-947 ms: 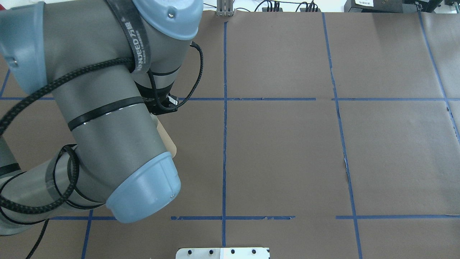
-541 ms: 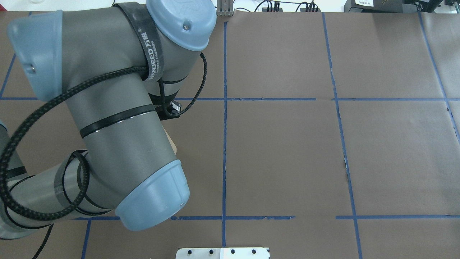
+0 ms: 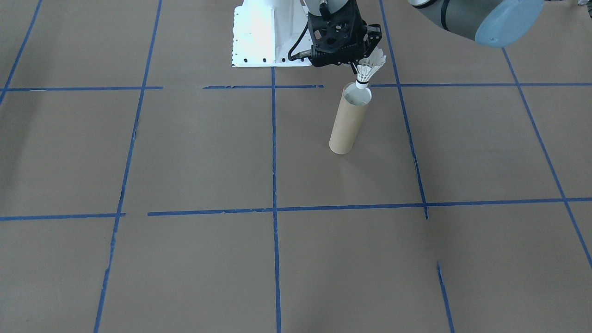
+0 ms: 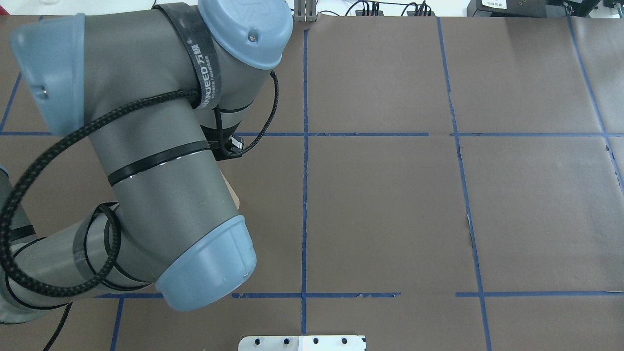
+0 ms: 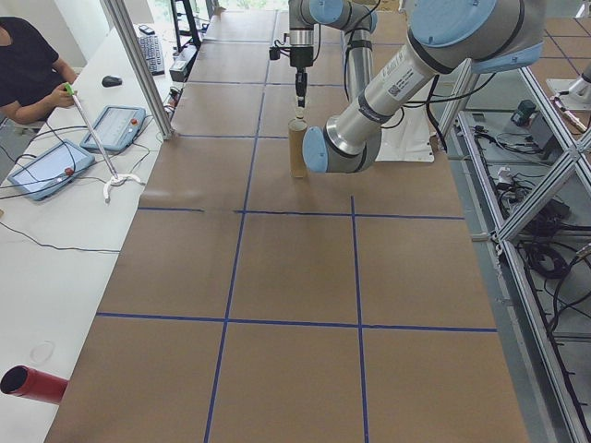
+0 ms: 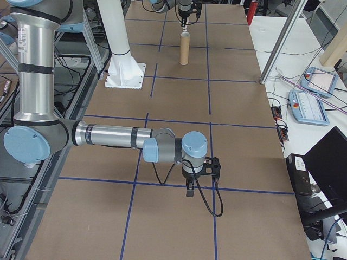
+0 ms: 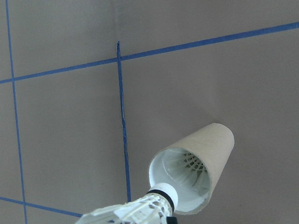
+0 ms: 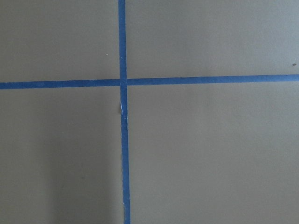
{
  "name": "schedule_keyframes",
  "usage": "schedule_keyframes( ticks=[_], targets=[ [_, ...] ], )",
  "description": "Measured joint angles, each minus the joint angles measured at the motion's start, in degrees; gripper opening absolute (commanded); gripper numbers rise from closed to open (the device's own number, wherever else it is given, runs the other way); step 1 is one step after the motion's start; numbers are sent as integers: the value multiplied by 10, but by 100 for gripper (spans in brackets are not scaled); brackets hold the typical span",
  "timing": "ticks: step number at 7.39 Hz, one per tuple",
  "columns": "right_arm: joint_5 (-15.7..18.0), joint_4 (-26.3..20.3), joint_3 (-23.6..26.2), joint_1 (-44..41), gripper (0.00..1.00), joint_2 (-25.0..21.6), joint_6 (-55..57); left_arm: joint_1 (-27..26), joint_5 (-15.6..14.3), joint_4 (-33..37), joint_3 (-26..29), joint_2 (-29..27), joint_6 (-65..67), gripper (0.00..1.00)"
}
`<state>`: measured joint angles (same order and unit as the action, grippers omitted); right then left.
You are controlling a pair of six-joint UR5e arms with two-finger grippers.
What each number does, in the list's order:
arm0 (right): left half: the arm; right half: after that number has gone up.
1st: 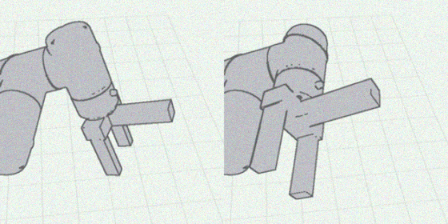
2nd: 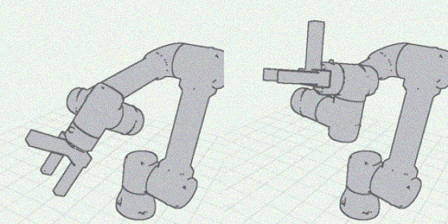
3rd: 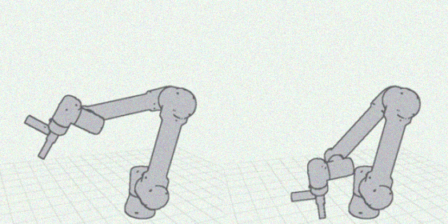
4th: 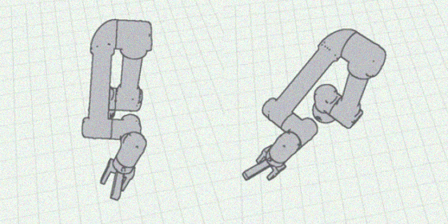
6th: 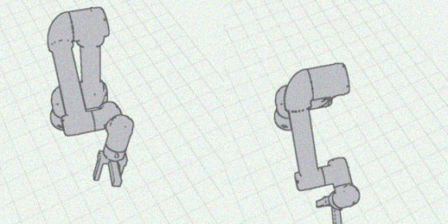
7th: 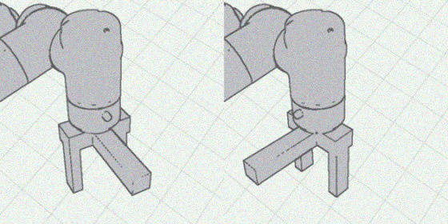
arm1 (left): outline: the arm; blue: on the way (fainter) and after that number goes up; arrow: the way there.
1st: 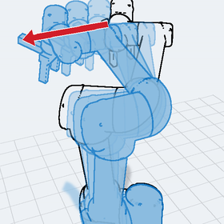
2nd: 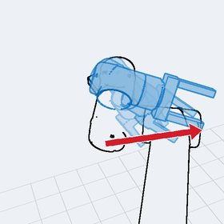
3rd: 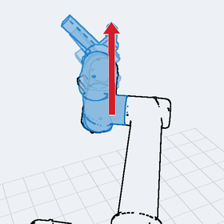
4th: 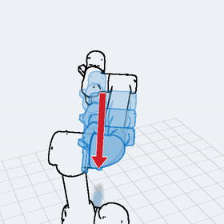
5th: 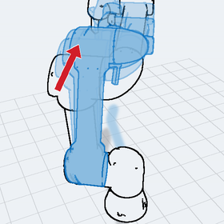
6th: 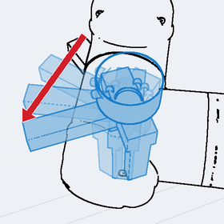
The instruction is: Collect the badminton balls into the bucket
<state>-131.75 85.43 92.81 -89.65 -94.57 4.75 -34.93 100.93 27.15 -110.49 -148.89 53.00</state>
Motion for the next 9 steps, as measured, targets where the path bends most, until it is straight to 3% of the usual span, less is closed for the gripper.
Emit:
schedule_keyframes(
  ticks=[3, 5, 9],
  targets=[
    [0, 0, 0, 0, 100, 0, 0, -1, -12, 2, -2, 1, 2, 81],
    [0, 0, 0, 0, 100, 0, 0, -3, -12, 5, -3, 1, 2, 100],
    [0, 0, 0, 0, 100, 0, 0, -34, -11, 80, 0, 36, -36, 100]
  ],
)
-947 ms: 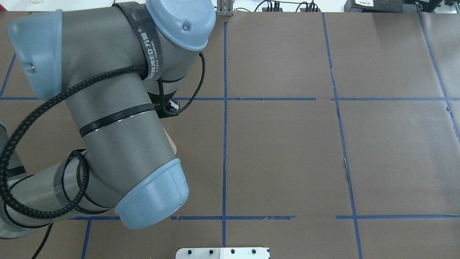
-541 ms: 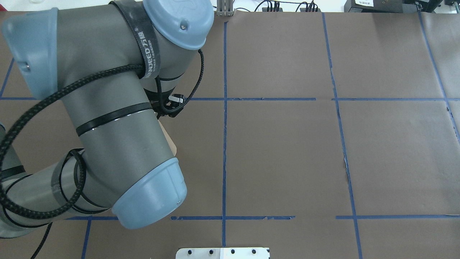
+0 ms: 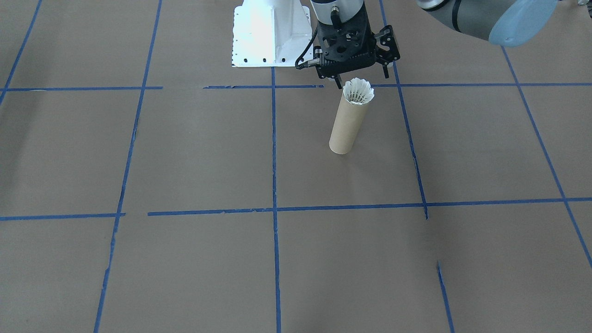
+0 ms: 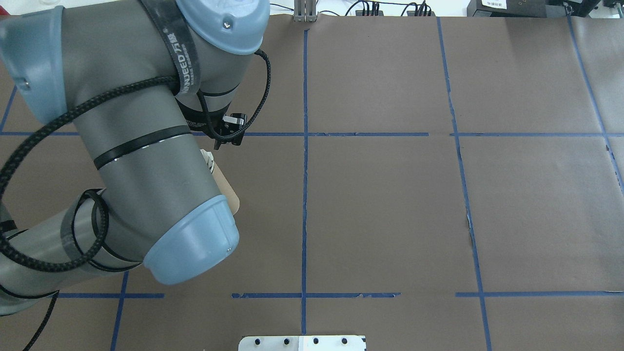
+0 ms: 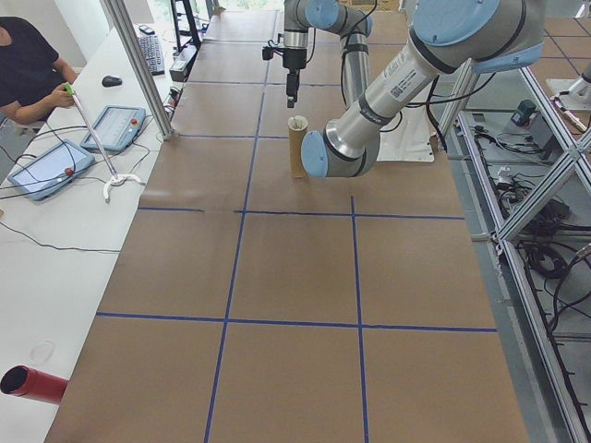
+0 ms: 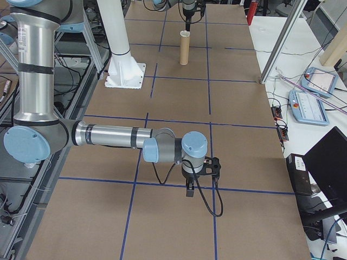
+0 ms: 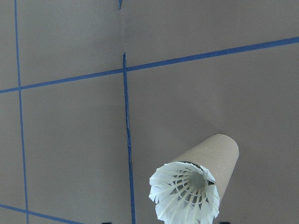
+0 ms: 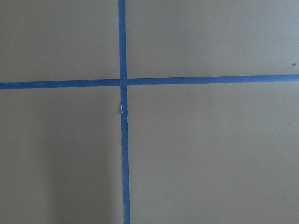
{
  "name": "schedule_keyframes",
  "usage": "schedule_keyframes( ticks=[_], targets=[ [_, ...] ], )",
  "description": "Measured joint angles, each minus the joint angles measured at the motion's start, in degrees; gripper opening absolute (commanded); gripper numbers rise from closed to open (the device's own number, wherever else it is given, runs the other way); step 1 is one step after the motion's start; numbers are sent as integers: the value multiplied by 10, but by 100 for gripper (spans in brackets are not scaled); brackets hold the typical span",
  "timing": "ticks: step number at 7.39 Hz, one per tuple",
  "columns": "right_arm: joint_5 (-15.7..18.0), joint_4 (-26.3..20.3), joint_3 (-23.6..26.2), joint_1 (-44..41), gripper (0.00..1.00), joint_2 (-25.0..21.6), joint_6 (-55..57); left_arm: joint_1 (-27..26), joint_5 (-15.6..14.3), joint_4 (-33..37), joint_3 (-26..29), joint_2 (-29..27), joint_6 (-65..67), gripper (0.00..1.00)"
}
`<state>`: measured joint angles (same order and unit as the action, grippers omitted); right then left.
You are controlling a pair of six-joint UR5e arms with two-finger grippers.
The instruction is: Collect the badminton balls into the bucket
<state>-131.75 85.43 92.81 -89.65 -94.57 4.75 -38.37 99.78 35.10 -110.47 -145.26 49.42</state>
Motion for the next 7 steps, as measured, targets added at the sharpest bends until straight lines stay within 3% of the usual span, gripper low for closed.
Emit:
schedule_keyframes(
  ticks=[5, 7],
  targets=[
    [0, 0, 0, 0, 100, 0, 0, -172, 19, 208, 6, 134, -219, 100],
    [0, 0, 0, 0, 100, 0, 0, -270, 96, 288, 23, 199, -335, 100]
  ],
)
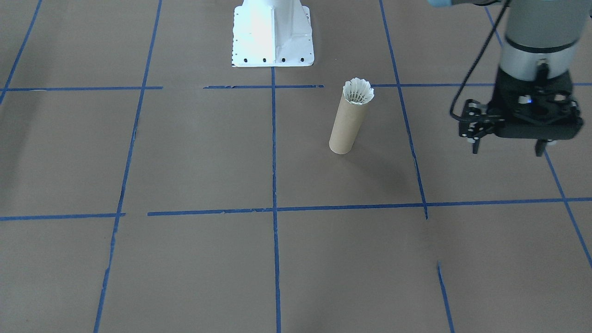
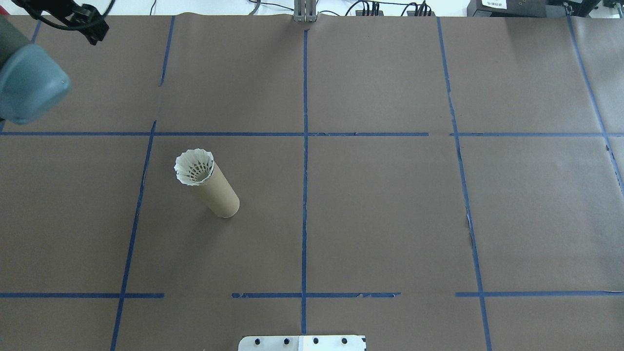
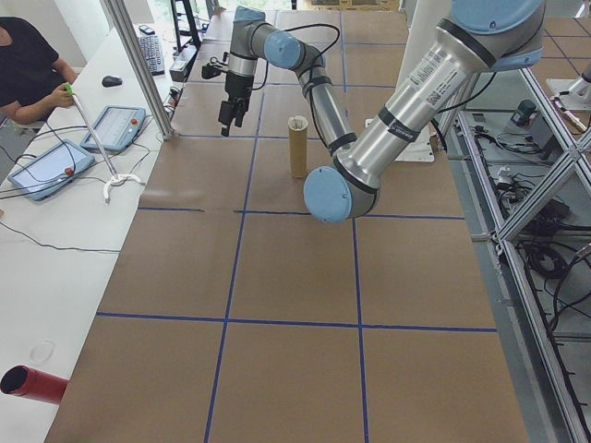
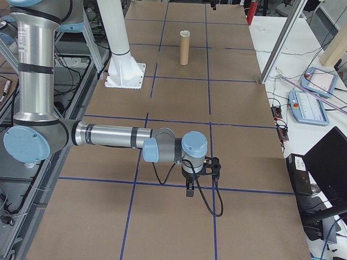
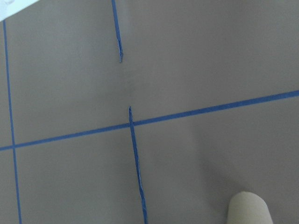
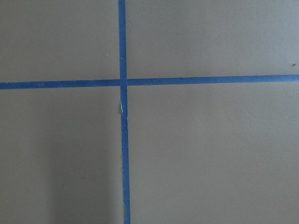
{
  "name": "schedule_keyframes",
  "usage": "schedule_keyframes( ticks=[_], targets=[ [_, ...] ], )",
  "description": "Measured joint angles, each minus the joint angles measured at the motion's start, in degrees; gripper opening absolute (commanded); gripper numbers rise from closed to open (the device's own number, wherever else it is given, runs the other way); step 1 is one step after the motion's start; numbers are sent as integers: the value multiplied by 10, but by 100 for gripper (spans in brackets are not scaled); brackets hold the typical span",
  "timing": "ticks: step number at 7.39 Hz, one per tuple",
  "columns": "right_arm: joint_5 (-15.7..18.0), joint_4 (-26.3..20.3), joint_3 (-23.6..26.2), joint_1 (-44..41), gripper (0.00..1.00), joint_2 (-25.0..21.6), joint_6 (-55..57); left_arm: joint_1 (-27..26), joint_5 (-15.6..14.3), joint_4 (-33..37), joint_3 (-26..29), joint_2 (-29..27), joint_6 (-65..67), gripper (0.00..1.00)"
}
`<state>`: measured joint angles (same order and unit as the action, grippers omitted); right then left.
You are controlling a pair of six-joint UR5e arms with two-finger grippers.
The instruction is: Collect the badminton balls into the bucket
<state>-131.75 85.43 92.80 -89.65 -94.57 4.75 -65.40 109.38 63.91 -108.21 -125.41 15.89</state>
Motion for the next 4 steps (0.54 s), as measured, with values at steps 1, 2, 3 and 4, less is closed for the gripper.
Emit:
schedule_keyframes(
  ticks=[1, 2, 3, 4],
  targets=[
    [0, 0, 0, 0, 100, 0, 0, -41, 43, 42, 20, 32, -45, 100],
    [0, 0, 0, 0, 100, 0, 0, -66, 75, 91, 37, 68, -66, 100],
    [0, 0, 0, 0, 100, 0, 0, -76, 92, 143, 51, 102, -73, 100],
    [0, 0, 0, 0, 100, 0, 0, -81, 108, 185, 62, 130, -75, 100]
  ],
)
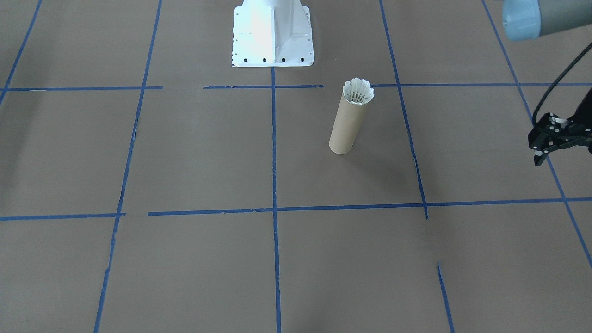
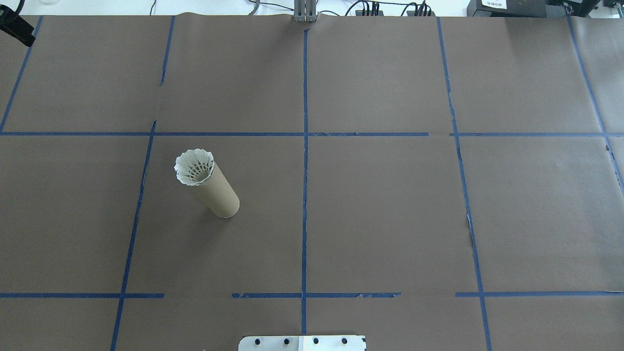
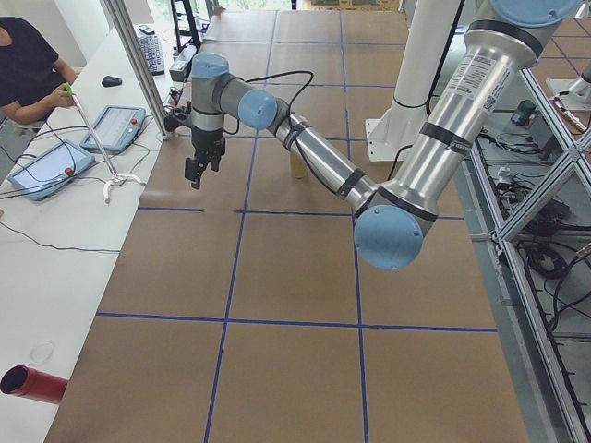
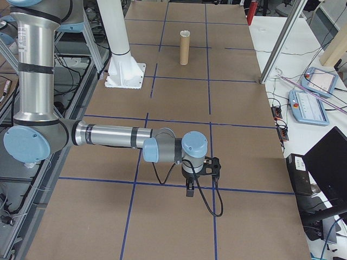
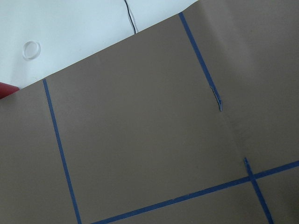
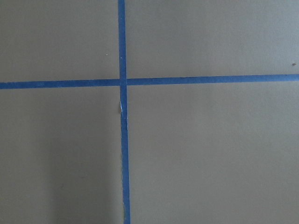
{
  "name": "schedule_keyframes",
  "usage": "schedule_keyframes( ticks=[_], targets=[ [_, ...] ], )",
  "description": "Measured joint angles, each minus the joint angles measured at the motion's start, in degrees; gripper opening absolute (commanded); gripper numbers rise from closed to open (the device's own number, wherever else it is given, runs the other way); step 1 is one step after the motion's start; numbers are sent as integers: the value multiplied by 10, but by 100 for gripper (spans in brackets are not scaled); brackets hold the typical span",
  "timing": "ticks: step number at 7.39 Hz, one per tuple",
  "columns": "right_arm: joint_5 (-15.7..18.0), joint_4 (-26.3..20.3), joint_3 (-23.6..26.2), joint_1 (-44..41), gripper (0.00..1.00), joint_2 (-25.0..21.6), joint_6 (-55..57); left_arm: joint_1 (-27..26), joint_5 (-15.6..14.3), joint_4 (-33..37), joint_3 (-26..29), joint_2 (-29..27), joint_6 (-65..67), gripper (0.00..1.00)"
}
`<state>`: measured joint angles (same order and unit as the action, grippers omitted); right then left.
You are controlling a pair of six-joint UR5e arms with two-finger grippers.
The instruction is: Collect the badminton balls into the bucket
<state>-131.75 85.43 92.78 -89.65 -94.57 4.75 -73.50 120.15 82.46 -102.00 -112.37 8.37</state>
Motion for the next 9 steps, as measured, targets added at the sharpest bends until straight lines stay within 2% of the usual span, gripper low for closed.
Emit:
schedule_keyframes(
  ticks=[2, 4, 6, 9],
  targets=[
    [0, 0, 0, 0, 100, 0, 0, -7, 43, 51, 24, 40, -3, 100],
    [0, 0, 0, 0, 100, 0, 0, -35, 74, 111, 74, 57, -12, 100],
    [0, 0, 0, 0, 100, 0, 0, -64, 113, 129, 94, 87, -56, 100],
    [0, 0, 0, 0, 100, 0, 0, -99, 115, 126, 100, 136, -71, 100]
  ],
)
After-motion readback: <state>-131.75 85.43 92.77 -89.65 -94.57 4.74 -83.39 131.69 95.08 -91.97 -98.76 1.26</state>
